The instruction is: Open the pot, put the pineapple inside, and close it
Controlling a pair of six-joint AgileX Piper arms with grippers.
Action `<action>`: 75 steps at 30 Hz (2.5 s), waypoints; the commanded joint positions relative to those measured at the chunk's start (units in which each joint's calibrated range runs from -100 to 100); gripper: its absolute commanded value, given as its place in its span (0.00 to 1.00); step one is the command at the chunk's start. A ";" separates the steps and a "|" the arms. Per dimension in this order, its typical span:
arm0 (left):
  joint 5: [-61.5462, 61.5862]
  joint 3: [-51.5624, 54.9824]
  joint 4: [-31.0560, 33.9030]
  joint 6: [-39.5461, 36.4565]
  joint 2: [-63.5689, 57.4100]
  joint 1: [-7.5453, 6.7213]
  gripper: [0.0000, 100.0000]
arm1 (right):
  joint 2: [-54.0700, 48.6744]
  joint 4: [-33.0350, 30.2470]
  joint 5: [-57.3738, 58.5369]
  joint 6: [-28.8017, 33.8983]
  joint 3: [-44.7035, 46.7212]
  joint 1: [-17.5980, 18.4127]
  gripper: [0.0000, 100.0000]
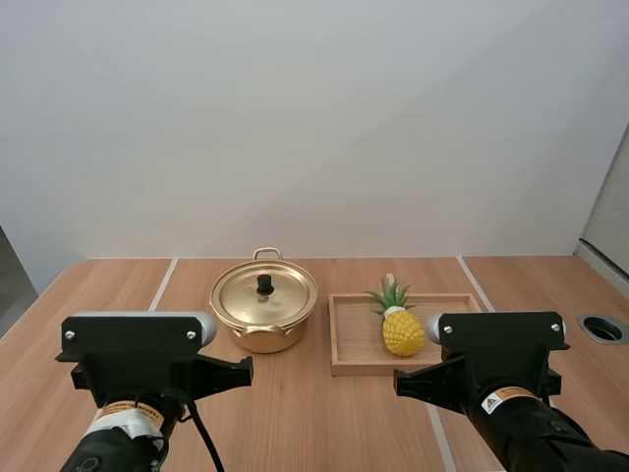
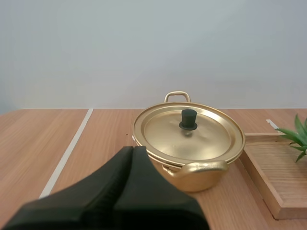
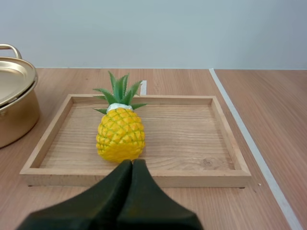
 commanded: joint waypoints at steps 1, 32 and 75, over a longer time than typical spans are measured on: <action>-2.37 0.11 1.94 1.11 -0.29 0.08 0.00 | -0.42 0.18 -1.15 0.05 0.01 0.16 0.00; -18.29 -16.18 6.38 4.46 -0.29 0.08 0.00 | -0.42 9.21 -0.64 -4.77 0.01 0.16 0.00; 19.26 -29.36 -4.20 26.75 5.22 0.82 1.00 | 0.03 -10.10 27.34 -4.95 -38.39 -1.53 1.00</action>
